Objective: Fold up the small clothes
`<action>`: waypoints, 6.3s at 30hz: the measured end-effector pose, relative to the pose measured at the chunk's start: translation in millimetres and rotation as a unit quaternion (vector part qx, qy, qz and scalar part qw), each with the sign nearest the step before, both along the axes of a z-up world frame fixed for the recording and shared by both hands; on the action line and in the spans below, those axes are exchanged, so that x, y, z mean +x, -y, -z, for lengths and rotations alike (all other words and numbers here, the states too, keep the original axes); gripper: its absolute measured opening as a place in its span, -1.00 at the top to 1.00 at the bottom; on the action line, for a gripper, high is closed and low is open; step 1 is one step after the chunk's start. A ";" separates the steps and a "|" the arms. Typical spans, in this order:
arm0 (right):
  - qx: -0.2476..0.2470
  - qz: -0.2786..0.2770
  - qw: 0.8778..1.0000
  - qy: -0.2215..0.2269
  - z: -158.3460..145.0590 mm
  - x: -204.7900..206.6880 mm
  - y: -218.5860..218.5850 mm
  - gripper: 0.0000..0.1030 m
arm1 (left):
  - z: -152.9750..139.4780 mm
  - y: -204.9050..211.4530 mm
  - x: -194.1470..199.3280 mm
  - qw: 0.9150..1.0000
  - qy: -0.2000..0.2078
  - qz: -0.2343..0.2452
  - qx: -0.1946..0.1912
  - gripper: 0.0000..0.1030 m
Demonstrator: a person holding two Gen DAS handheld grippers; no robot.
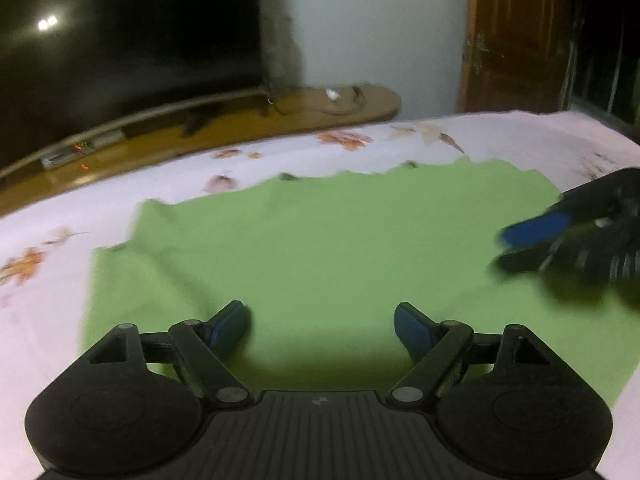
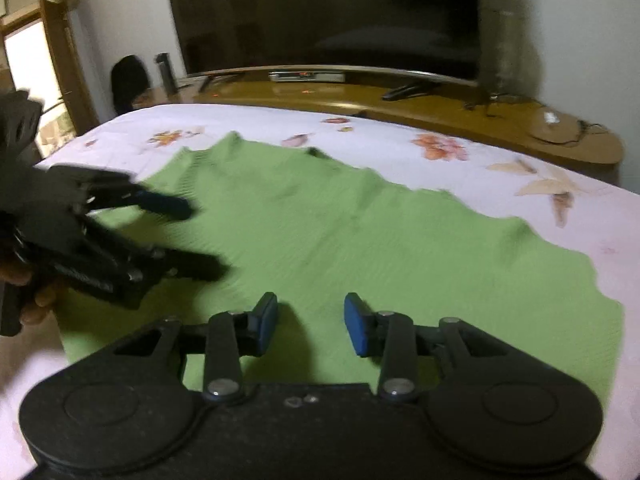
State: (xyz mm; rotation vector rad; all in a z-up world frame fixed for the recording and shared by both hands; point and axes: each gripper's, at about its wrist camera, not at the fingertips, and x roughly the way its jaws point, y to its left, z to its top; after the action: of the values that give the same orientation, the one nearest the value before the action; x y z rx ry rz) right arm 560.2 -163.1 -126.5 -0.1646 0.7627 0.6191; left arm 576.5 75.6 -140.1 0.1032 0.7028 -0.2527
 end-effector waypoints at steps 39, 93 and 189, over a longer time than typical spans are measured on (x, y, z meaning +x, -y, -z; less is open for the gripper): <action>-0.021 0.188 0.982 -0.002 -18.9 -125.9 44.4 0.18 | 2.5 -46.2 -120.6 0.999 -0.034 -0.019 -0.003 -0.48; 0.107 0.194 0.974 -0.042 -19.6 -97.4 39.3 0.26 | 46.2 -112.4 -122.4 0.826 0.015 -0.325 -0.460 -0.17; 0.134 0.246 0.960 -0.013 -35.8 -8.3 172.3 0.44 | -45.8 67.0 67.9 0.978 -0.054 0.007 -0.203 -0.10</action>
State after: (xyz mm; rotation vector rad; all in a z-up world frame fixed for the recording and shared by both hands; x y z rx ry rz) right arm 551.9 -335.4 -90.7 0.2788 0.7036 0.2431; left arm 644.4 8.5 -94.2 -0.2978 0.7451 -0.4138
